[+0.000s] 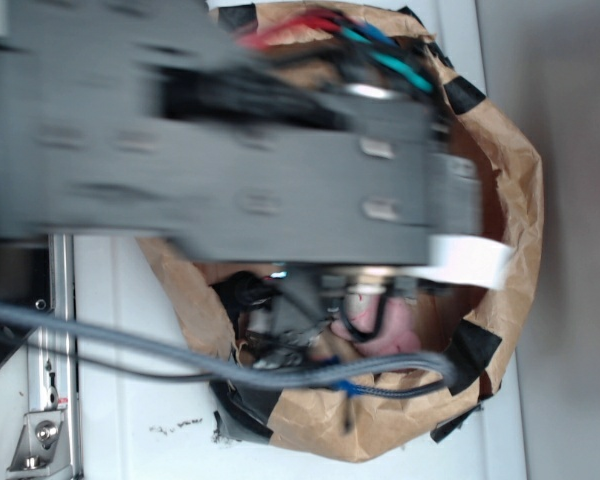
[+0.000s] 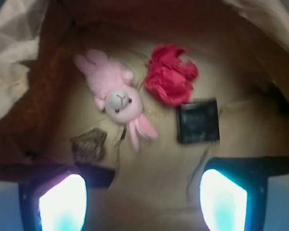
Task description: Grab the black box.
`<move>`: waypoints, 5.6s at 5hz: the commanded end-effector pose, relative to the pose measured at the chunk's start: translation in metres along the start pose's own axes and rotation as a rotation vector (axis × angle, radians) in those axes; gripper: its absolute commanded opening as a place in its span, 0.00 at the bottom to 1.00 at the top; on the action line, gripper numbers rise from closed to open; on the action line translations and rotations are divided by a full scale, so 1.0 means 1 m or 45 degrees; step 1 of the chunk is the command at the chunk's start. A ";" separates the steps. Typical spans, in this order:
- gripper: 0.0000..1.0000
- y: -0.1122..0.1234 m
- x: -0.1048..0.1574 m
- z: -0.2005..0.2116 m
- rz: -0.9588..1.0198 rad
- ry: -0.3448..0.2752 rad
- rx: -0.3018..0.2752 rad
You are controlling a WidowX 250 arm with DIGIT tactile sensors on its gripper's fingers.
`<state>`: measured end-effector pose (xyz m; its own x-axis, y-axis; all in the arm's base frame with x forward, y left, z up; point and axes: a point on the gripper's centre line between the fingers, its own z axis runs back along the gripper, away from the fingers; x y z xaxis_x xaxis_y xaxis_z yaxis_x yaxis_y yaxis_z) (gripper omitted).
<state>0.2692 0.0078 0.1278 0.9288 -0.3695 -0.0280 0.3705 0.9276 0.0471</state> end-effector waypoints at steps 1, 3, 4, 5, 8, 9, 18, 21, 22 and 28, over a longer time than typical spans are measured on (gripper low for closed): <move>1.00 0.035 -0.006 -0.022 -0.153 -0.146 0.051; 1.00 0.051 -0.005 -0.026 -0.121 -0.187 0.003; 1.00 0.051 -0.005 -0.026 -0.121 -0.187 0.003; 1.00 0.051 -0.005 -0.026 -0.121 -0.187 0.003; 1.00 0.077 0.007 -0.068 -0.161 -0.144 0.053; 1.00 0.078 0.006 -0.073 -0.177 -0.145 0.055; 1.00 0.049 -0.008 -0.128 -0.282 0.006 -0.079; 1.00 0.025 -0.041 -0.118 -0.530 0.065 -0.145; 1.00 0.027 -0.042 -0.109 -0.559 0.076 -0.183; 0.00 0.057 -0.024 -0.059 -0.267 -0.072 -0.201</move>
<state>0.2601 0.0670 0.0539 0.8231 -0.5678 -0.0088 0.5582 0.8119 -0.1710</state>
